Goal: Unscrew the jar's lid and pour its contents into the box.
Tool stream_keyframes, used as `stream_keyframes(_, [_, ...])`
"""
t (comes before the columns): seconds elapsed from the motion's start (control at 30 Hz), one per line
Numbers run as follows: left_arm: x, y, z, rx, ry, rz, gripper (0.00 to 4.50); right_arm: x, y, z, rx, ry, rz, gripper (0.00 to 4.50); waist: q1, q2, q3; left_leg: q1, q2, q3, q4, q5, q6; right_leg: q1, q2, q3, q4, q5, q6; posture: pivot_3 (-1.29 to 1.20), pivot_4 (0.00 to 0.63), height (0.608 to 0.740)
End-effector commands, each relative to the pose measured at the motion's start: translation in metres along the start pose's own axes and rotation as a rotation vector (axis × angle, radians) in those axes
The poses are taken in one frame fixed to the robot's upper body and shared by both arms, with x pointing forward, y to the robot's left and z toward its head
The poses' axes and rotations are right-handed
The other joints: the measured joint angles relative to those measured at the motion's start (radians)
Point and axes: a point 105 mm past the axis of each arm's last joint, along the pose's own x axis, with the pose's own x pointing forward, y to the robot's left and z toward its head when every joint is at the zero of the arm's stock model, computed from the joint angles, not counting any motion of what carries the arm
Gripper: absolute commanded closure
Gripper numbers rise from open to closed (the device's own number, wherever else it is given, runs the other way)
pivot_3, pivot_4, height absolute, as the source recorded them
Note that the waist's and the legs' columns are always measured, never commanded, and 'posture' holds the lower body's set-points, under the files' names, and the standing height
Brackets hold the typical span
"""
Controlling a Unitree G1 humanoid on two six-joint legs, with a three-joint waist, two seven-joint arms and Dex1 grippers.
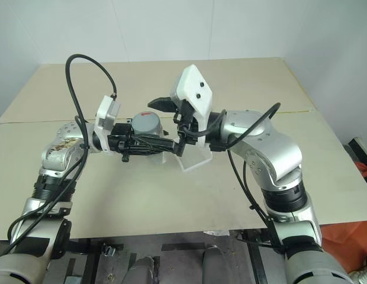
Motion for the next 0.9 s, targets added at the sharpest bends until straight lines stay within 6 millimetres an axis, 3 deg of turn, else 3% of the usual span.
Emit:
stream_keyframes(0.03, [0.002, -0.003, 0.01, 0.063, -0.003, -0.016, 2.55, 0.006, 0.0, 0.014, -0.064, -0.04, -0.009, 0.02, 0.0, 0.0, 0.0, 0.0, 0.0, 0.0, 0.0, 0.0, 0.0, 0.0, 0.0, 0.0, 0.0, 0.0, 0.0, 0.0, 0.15, 0.74])
stream_keyframes(0.4, [-0.001, -0.005, 0.009, 0.068, 0.008, -0.005, 2.55, 0.012, -0.01, 0.012, -0.046, -0.044, -0.05, 0.02, -0.001, 0.0, 0.0, 0.0, 0.0, 0.0, 0.0, 0.0, 0.0, 0.0, 0.0, 0.0, 0.0, 0.0, 0.0, 0.0, 0.15, 0.74])
stream_keyframes(0.9, [-0.004, -0.004, 0.009, 0.074, 0.01, 0.005, 2.55, -0.014, -0.019, 0.003, -0.038, -0.014, -0.1, 0.02, -0.001, 0.0, 0.0, 0.0, 0.0, 0.0, 0.0, 0.0, 0.0, 0.0, 0.0, 0.0, 0.0, 0.0, 0.0, 0.0, 0.15, 0.74])
